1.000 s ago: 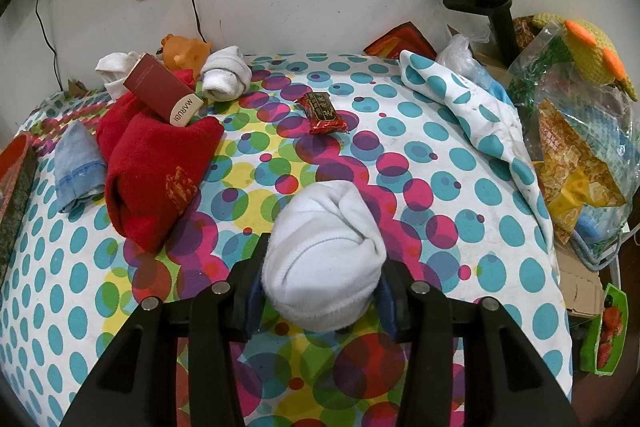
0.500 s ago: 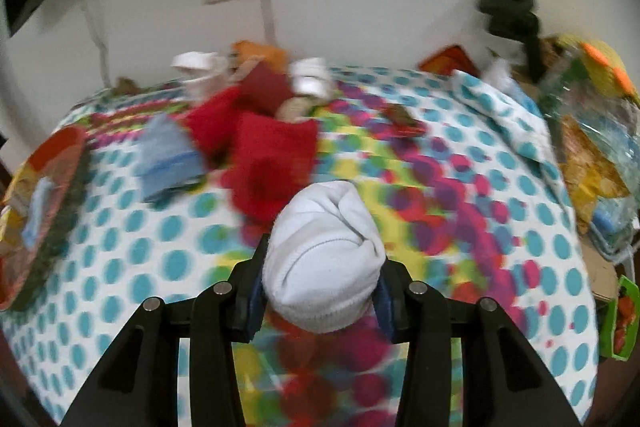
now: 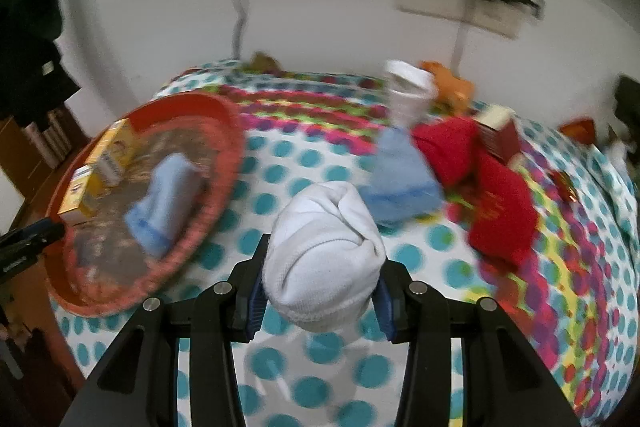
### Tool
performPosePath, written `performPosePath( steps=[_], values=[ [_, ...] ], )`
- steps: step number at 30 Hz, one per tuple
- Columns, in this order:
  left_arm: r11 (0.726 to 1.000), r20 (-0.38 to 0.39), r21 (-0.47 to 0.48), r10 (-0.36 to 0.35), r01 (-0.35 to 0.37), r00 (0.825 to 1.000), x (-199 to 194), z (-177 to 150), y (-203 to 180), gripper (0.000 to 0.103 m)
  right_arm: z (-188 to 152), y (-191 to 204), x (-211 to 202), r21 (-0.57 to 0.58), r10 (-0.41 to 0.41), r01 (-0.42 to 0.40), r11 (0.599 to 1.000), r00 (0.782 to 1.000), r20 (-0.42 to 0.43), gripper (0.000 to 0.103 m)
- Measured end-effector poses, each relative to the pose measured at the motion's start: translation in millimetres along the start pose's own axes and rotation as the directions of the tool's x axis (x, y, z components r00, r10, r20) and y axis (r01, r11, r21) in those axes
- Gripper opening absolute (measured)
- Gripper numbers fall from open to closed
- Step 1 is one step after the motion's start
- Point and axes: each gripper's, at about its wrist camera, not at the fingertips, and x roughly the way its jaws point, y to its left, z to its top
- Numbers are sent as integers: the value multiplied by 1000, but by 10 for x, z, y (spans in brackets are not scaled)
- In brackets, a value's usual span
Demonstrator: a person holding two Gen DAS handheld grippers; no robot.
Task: Organize objects
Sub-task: 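Carry the white sock into the red tray and open the right tool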
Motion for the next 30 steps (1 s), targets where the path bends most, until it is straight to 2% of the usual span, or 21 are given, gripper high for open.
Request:
performPosePath(
  steps=[5,16,22,27,29,30],
  values=[
    [1000,13,-9,-8,8,1000,-31,22,28,50,138,457,74,-57,52,-52,997,999,-1,42],
    [999,15,-30,-11,12,1000,-34,39,72,50,114,1317,347,-165,162,-174,971,983,-89,42],
    [999,18,-28,-18,18,1000,-27,43,54,50,37,1571,498,-220,142,-165,961,983,-119,42],
    [1000,11,-20,-20,21,1000,-12,33,29,50,1,1557,604,-213,139,-167,963,981,-138,44],
    [1000,11,-17,-19,19,1000,-9,31,16,50,-1,1525,605,-202,162,-188,961,977,-141,53],
    [1000,13,-17,-20,20,1000,-14,29,13,50,2,1496,583,-190,161,-184,964,978,-131,63]
  ],
)
